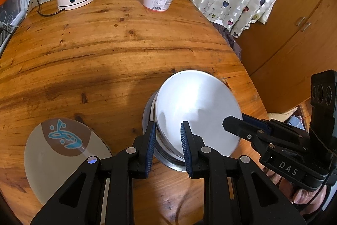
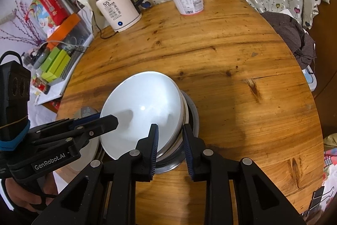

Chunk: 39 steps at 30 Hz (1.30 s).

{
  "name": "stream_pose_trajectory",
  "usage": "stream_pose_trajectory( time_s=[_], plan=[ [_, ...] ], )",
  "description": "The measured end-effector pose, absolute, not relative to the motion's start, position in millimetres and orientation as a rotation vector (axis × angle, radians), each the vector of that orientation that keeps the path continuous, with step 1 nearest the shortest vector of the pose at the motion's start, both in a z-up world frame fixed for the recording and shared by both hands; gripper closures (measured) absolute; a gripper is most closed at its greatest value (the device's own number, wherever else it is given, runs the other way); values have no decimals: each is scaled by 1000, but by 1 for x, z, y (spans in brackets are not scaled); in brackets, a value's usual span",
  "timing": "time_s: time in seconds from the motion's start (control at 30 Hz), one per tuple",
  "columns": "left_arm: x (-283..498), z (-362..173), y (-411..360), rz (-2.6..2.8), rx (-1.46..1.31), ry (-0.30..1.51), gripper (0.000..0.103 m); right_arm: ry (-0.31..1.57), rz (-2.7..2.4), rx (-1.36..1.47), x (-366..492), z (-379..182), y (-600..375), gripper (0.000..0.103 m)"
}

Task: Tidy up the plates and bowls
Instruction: 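Grip the rim of the combined steel and white bowl stack with both tools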

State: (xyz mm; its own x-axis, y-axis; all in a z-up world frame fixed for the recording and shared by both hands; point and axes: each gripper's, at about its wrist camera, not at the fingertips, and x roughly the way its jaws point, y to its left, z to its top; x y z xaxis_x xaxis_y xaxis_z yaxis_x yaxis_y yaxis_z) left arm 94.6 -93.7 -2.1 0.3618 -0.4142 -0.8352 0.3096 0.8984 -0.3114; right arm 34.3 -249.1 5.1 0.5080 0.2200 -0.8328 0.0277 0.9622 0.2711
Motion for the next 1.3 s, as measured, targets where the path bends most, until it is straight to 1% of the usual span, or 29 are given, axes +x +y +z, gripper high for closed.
stream_pose_trajectory(
  time_s=[0.47,0.53,0.77,0.87,1.3],
  plan=[
    [91,-3,-92,-472,-104,1071,79,1007,113,221,35,6,-248,79],
    [90,-2,-93,-471,-97,1062,79,1002,107,210,34,6,-248,83],
    [86,-3,-94,-468,-83,1024,79,988,109,186,32,5,-246,84],
    [84,-3,-92,-469,-87,1015,79,981,110,182,30,5,-246,86],
    [81,-6,-95,-470,-66,993,79,973,115,182,29,6,-245,86]
  ],
)
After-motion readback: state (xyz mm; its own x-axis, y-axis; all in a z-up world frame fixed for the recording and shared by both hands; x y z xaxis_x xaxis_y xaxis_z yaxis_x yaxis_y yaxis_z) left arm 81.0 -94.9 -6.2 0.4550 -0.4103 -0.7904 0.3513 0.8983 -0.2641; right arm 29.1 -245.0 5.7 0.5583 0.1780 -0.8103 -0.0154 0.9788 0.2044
